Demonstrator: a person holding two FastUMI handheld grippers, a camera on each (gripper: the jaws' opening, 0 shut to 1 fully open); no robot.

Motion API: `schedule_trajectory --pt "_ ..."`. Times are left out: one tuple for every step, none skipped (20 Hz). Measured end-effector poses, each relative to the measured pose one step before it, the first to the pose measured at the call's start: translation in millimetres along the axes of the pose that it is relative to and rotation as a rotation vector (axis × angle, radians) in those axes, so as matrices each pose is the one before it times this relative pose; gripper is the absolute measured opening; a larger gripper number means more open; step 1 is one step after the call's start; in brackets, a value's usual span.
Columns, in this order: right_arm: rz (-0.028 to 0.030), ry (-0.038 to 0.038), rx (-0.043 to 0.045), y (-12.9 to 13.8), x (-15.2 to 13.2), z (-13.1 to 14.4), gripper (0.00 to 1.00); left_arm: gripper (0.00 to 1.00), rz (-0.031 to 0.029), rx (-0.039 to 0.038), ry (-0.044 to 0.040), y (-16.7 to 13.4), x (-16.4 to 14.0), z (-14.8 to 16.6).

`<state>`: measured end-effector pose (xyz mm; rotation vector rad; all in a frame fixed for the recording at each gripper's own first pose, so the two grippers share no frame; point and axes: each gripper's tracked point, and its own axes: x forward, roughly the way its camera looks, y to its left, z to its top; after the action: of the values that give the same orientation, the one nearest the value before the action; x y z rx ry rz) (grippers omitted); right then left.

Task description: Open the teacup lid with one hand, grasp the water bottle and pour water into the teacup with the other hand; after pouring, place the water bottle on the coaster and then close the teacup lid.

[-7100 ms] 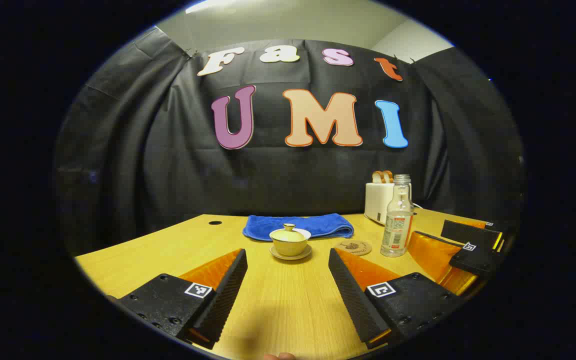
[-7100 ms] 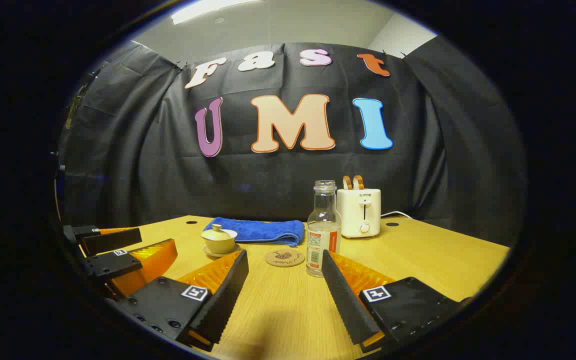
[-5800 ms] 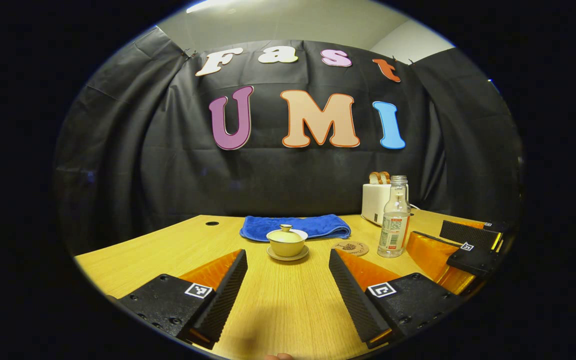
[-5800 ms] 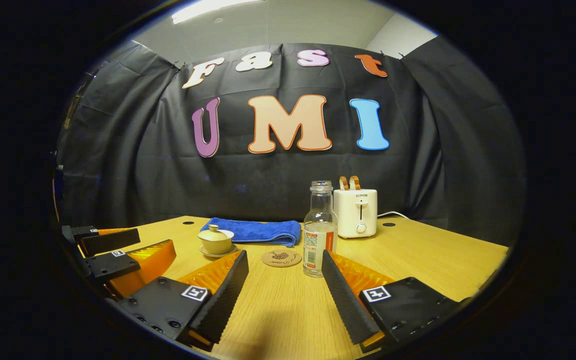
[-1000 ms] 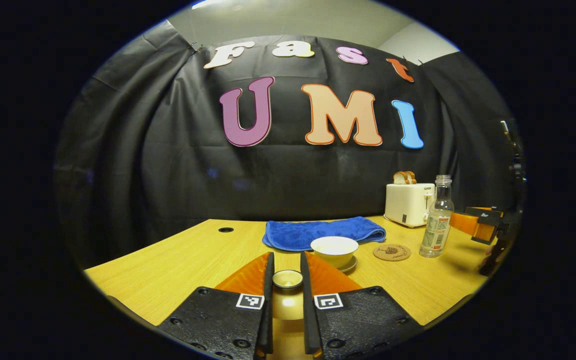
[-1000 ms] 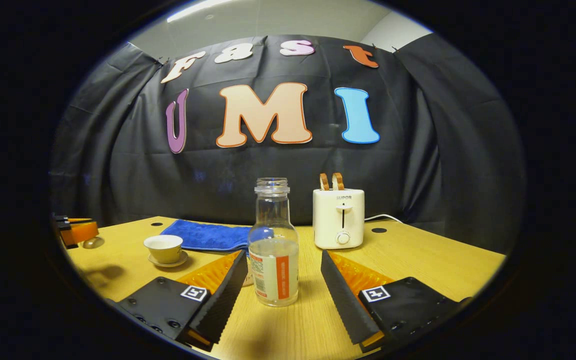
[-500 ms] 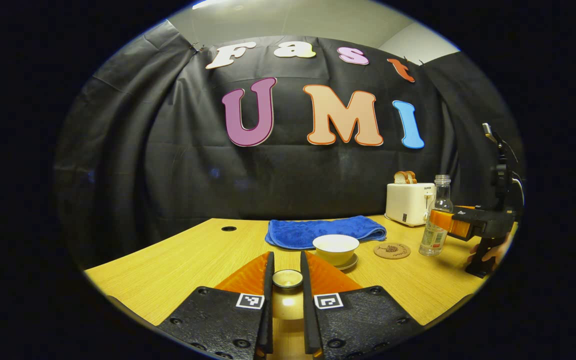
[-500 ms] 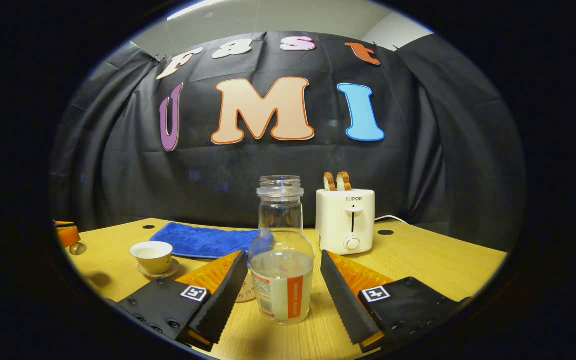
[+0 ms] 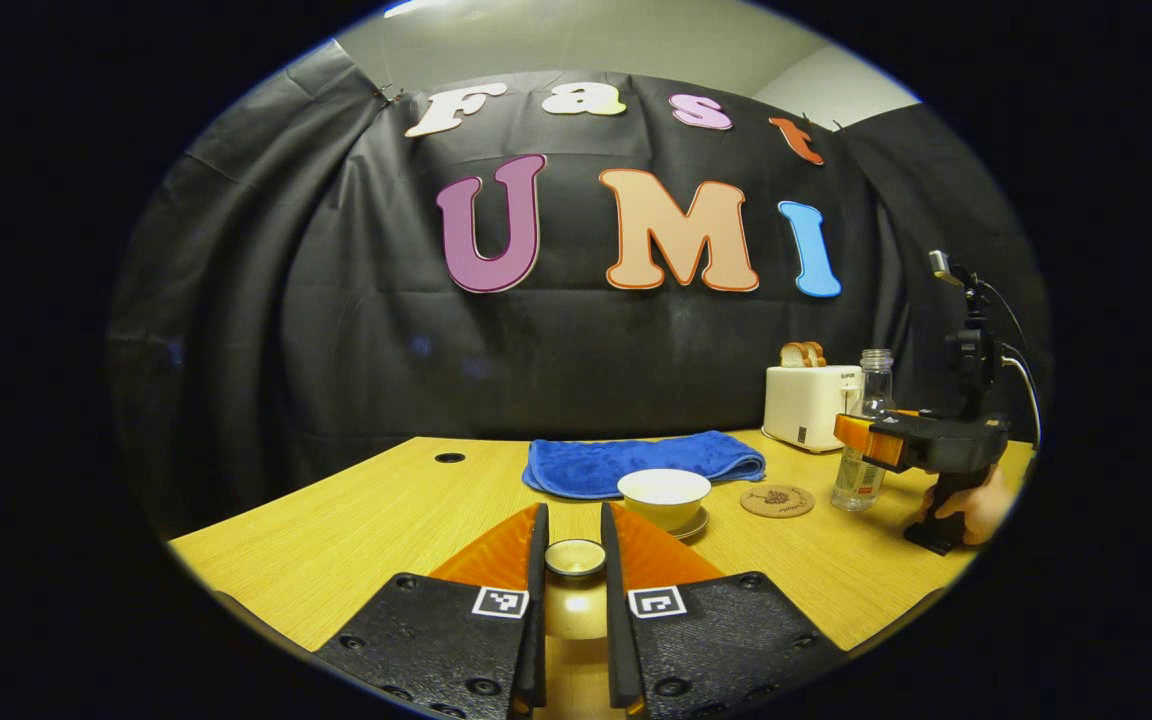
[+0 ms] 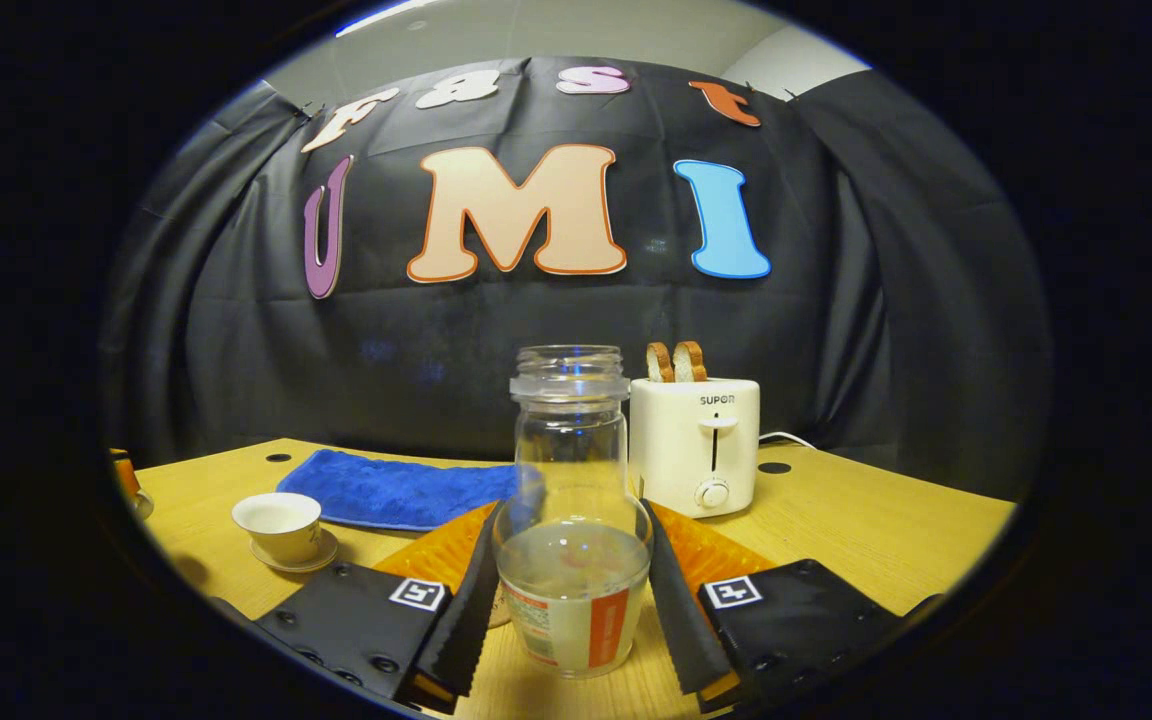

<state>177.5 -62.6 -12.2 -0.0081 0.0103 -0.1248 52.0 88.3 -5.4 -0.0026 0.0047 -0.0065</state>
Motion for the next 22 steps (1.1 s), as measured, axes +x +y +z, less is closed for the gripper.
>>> schedule_trajectory --pt "-0.00247 0.00355 0.00045 -1.48 -0.55 -0.06 0.76 0.22 -0.0059 0.00009 -0.00219 -1.71 0.09 -0.19" --pt "0.01054 0.00265 -0.00183 2.36 -0.2 0.32 0.75 0.22 -0.00865 0.001 -0.00094 -1.48 0.5 1.02" --pt "-0.00165 0.00364 -0.00658 0.39 -1.58 0.23 0.73 0.21 -0.00138 -0.00046 -0.00043 0.35 0.68 -0.46" --pt "-0.0101 0.00289 -0.00168 -1.21 -0.9 1.46 0.73 0.21 0.002 0.00186 0.00067 2.07 0.62 0.48" --pt "-0.00462 0.00776 -0.00282 0.63 -0.11 -1.29 0.73 0.21 -0.00102 -0.00185 0.00138 2.21 1.63 -0.82" --pt "0.00689 0.01171 -0.01233 3.84 1.63 0.23 0.73 0.21 -0.00084 -0.00019 -0.0002 0.85 -0.29 0.61" --pt "0.00949 0.01125 -0.01948 4.89 1.62 0.47 0.73 0.21 0.00329 -0.0009 0.00102 1.78 -0.57 -0.83" --pt "0.00239 0.01004 -0.03432 5.26 1.82 1.22 0.73 0.21 0.00414 0.0003 0.00014 2.72 -0.59 0.77" --pt "-0.0046 0.0088 -0.05542 1.72 1.99 1.17 0.73 0.21 0.0017 0.0 -0.00035 2.8 0.78 -1.1" --pt "-0.00299 0.00664 -0.06612 4.04 1.56 2.01 0.72 0.21 0.00011 0.00078 0.00018 2.41 1.33 0.44" --pt "0.00251 -0.00081 -0.07387 7.06 0.53 1.33 0.73 0.21 -0.00133 0.00009 0.00018 2.88 -0.2 0.07" --pt "0.00021 -0.00617 -0.0924 8.22 0.46 4.32 0.73 0.21 0.00272 -0.00058 0.00004 3.41 0.88 -0.23" --pt "0.004 -0.01571 -0.10179 6.14 1.99 6.12 0.73 0.21 0.00621 -0.0002 0.00227 4.78 -0.22 -0.76" --pt "0.00551 -0.00765 -0.10959 9.14 -0.33 4.91 0.74 0.21 0.00558 -0.0017 0.00088 3.25 1.54 0.62" --pt "0.00982 -0.01224 -0.10018 10.74 -0.62 7.23 0.74 0.21 0.00571 0.0004 -0.00117 3.59 -0.71 -0.45" --pt "0.01018 -0.01115 -0.07781 9.35 0.86 6.66 0.73 0.22 0.00536 0.00026 0.00037 2.65 -0.81 0.42" --pt "0.0171 -0.00163 -0.06348 10.28 3.94 3.6 0.73 0.22 0.0034 -0.00017 0.00064 2.49 -0.88 -1.17" --pt "0.01686 0.0014 -0.05603 8.78 2.8 3.83 0.72 0.22 -0.00007 0.00043 -0.00096 1.01 -0.3 0.02" --pt "0.0113 0.00272 -0.05645 5.88 1.32 0.42 0.72 0.22 -0.00022 0.00035 -0.00002 -0.42 0.88 0.38" --pt "0.01062 0.00281 -0.05647 5.37 2.43 2.57 0.72 0.21 -0.00152 -0.00014 0.00035 -0.42 0.51 0.49" --pt "0.01055 -0.00327 -0.05153 5.11 4.31 3.9 0.72 0.21 -0.00214 -0.0003 0.00029 0.15 -1.02 -0.48" --pt "0.01713 -0.00422 -0.04544 6.56 2.45 3.51 0.72 0.21 -0.00086 0.00016 0.00003 1.38 -0.26 -0.23"
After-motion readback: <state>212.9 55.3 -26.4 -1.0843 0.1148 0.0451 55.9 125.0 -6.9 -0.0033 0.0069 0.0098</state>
